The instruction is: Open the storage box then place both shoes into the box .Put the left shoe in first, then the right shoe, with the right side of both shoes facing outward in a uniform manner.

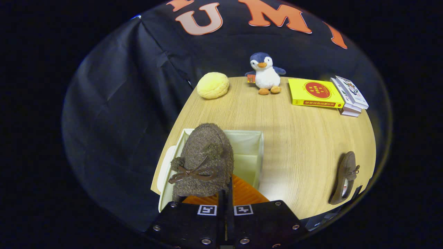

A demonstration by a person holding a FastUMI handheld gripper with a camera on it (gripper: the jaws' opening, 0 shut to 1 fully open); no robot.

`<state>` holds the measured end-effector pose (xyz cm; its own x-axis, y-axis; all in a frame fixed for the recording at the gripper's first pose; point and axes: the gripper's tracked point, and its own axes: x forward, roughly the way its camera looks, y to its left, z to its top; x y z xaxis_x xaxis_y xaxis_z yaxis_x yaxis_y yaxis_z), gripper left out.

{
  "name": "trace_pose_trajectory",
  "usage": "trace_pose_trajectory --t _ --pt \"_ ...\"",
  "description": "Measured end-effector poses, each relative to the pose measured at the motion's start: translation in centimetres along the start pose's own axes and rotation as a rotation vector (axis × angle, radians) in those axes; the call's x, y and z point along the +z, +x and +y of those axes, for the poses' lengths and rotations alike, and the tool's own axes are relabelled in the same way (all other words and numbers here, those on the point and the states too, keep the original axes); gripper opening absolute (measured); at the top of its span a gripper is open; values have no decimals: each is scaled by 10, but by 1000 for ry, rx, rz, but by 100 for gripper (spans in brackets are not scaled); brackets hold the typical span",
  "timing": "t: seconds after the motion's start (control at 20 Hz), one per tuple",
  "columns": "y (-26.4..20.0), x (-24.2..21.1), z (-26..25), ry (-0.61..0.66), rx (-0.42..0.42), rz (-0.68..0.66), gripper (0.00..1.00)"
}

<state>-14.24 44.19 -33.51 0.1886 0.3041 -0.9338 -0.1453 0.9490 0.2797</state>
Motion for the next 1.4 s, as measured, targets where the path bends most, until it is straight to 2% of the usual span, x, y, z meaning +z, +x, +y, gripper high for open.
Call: trace_pose_trajectory --t 0.3,0.5,0.6,0.7,0.85,0.9,0.95,1.0,1.15,1.3,1.4 --pt "49 -24 22 6 -63 102 4" --pt "82 -52 35 33 -54 216 12" --pt "83 -65 48 74 -15 253 15" --pt "77 -69 48 41 15 264 19" --pt "53 -57 53 42 112 229 33" --pt "41 -49 48 32 137 198 41" --pt "28 -40 39 21 153 165 46" --pt "16 -32 28 12 161 131 55" --pt "-18 -11 -20 7 157 28 71" --pt "-45 2 -89 6 99 -69 84" --pt "-56 2 -145 0 37 -118 88"
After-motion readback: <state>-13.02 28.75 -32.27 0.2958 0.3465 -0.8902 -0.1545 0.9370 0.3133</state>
